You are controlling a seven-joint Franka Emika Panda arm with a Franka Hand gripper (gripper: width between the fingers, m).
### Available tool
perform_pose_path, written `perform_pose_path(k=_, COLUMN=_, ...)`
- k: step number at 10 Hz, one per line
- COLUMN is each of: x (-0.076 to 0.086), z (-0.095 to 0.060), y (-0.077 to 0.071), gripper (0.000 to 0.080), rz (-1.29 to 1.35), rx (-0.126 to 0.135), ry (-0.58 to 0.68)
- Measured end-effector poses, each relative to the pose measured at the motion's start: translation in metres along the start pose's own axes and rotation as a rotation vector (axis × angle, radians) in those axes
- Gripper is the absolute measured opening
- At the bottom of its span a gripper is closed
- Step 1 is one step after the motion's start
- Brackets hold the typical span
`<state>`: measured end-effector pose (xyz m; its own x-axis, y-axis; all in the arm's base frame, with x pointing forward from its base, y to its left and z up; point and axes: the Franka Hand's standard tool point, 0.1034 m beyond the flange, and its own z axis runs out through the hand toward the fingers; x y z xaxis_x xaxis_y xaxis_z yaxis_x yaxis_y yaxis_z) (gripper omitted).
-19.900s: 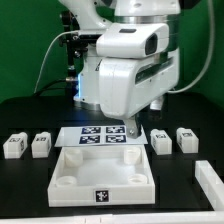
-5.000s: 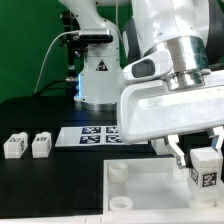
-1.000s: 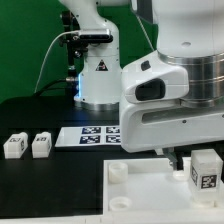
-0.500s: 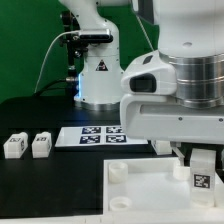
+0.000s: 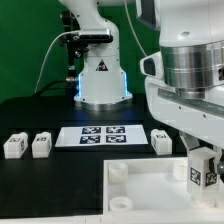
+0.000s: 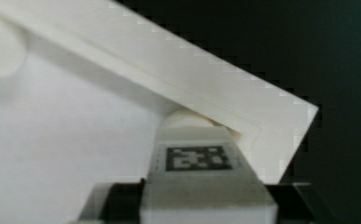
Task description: Assemble one leg
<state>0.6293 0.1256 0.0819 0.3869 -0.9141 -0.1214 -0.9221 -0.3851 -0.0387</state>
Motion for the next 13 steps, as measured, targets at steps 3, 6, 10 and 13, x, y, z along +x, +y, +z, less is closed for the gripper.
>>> perform_pose_path(k=3, x=0.0, z=0.0001, y=-0.0008, gripper=0.0292, rz=0.234, rx=0.007, ry=-0.007)
perform_pose_path(k=6, x=0.0015, z=0.0014, y=-0.0018, gripper=0.0405, rz=0.303, rx=0.033, ry=-0.018)
perform_pose_path(k=10, x=0.0009, z=0.0031, y=-0.001, gripper=0.0632, rz=-0.065, rx=0.003, ry=0.002)
perform_pose_path(k=13, x=0.0026, z=0.002, y=-0.0024, gripper=0.0649, rz=-0.414, rx=-0.001, ry=0.011)
